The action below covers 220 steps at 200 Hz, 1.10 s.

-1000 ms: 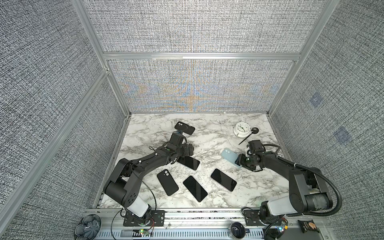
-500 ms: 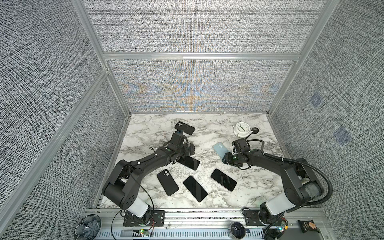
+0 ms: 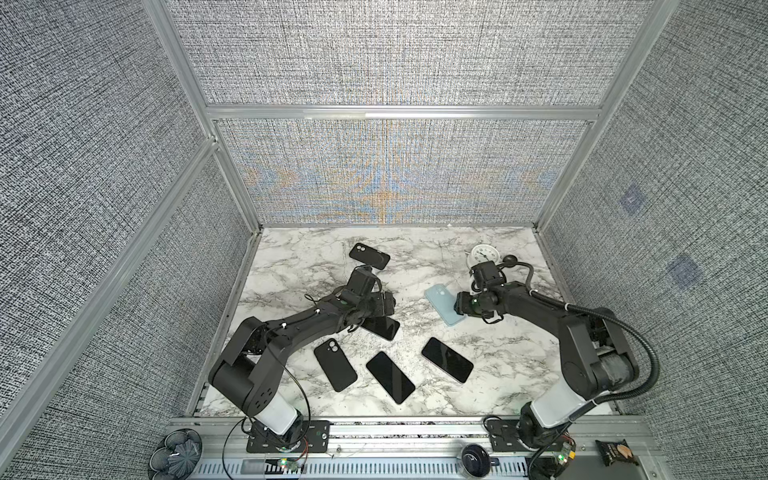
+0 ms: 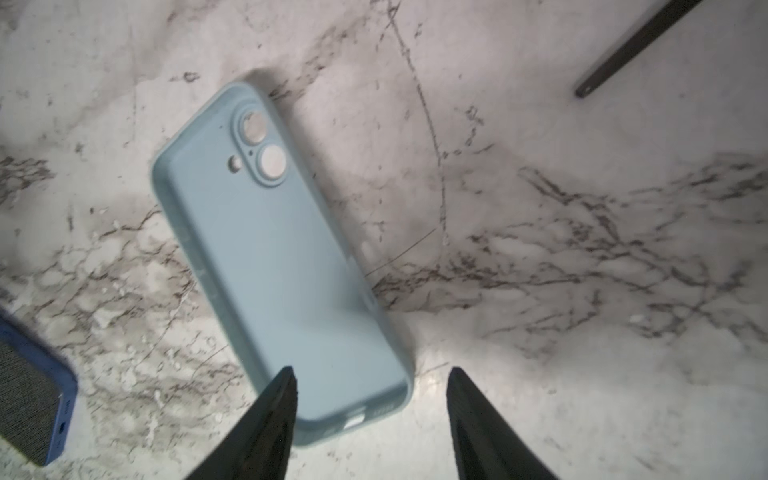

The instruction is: Put the phone into the phone case

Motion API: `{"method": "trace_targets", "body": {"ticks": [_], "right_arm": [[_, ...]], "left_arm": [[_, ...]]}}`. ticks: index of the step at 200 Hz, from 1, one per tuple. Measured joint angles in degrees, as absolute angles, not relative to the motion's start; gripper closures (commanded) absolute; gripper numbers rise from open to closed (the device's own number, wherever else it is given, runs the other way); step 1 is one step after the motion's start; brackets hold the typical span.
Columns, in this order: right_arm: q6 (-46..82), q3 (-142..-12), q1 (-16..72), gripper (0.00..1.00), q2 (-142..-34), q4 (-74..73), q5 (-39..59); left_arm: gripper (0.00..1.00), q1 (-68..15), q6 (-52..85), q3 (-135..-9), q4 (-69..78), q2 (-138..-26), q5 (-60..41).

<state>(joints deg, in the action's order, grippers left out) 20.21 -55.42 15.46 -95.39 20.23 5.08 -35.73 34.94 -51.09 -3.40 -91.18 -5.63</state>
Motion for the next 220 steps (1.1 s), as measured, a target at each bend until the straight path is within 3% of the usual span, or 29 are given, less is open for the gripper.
{"method": "trace_targets", "body": {"ticks": [60, 170, 220], "right_arm": [[19.64, -56.25, 16.49, 0.40, -98.72, 19.64, 7.92], [21.30, -56.27, 22.90, 0.40, -98.65, 19.79, 8.40], [20.58, -49.45, 25.65, 0.28, -84.03, 26.57, 6.39]], "left_arm": [[0.01, -35.86, 34.96, -50.19, -2.57, -90.85, -7.05], [0.02, -35.86, 36.27, -47.97, -0.93, -89.89, -6.83], [0.02, -35.92, 36.73, -47.81, -1.39, -88.95, -9.85]]}}
